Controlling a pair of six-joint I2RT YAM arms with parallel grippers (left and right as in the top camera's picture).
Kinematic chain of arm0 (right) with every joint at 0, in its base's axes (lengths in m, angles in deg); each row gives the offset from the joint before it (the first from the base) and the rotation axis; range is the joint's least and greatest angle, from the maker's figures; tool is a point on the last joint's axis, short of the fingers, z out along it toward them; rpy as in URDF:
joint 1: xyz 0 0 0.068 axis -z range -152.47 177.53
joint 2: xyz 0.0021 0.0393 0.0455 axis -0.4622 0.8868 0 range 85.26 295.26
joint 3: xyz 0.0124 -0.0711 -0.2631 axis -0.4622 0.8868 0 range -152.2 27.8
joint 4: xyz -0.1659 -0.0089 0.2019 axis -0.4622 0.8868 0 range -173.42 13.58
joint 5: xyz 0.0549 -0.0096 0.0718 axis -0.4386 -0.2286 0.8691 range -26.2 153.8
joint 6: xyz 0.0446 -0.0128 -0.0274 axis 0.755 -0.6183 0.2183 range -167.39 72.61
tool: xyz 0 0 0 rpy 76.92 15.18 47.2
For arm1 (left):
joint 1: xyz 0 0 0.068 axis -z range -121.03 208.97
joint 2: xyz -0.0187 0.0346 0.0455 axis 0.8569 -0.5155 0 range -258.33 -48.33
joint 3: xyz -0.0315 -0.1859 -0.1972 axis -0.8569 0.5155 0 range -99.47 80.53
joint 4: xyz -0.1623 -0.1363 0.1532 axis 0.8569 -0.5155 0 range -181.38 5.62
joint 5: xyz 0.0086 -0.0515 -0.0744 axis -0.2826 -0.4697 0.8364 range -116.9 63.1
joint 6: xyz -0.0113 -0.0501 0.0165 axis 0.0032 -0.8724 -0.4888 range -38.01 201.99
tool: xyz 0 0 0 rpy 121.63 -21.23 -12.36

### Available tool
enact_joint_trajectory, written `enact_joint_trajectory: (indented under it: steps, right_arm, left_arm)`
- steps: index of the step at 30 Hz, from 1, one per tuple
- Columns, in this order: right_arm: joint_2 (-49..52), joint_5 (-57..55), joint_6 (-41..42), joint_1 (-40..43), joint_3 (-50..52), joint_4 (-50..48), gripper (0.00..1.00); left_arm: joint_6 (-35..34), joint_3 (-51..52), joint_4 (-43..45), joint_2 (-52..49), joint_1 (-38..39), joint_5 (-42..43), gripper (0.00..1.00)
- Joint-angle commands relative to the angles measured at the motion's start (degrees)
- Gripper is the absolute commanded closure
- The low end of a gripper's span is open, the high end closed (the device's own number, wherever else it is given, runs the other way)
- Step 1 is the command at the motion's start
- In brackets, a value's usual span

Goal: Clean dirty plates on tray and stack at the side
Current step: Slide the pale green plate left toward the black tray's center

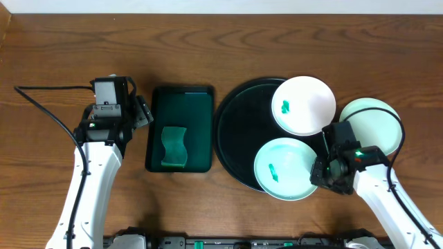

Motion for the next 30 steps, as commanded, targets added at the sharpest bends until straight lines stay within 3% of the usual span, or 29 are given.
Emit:
enact_joint_trajectory:
  steps: [1,2,3,11,20,30]
  right_arm:
    - [-0.4,-0.7,1.9,-0.2,1.4,-1.2,0.71]
    - [-0.4,0.0,1.9,-0.2,1.4,-1.6,0.75]
    - [-0.4,1.8,1.9,-0.2,1.4,-2.6,0.98]
    - [-0.4,17.5,3.1,-0.2,1.4,-13.1,0.99]
    - [-0.3,17.3,7.2,-0.2,1.5,-20.3,0.99]
    - [-0.2,17.3,7.2,-0.7,1.6,-21.9,0.99]
  left_arm:
    - [0.3,-0.7,0.1,0.2,-0.2,-0.7,0.17]
    - [0.3,-0.7,0.1,0.2,-0.2,-0.7,0.17]
    - [0.3,-0.7,0.1,0.2,-0.2,-0.7,0.17]
    - [0.3,-0.7,0.1,0.2,-0.2,-0.7,0.17]
    - [0.3,-0.7,0.1,0.2,-0.2,-0.7,0.17]
    - [0.3,-0.7,0.1,0.2,-0.2,-0.7,0.17]
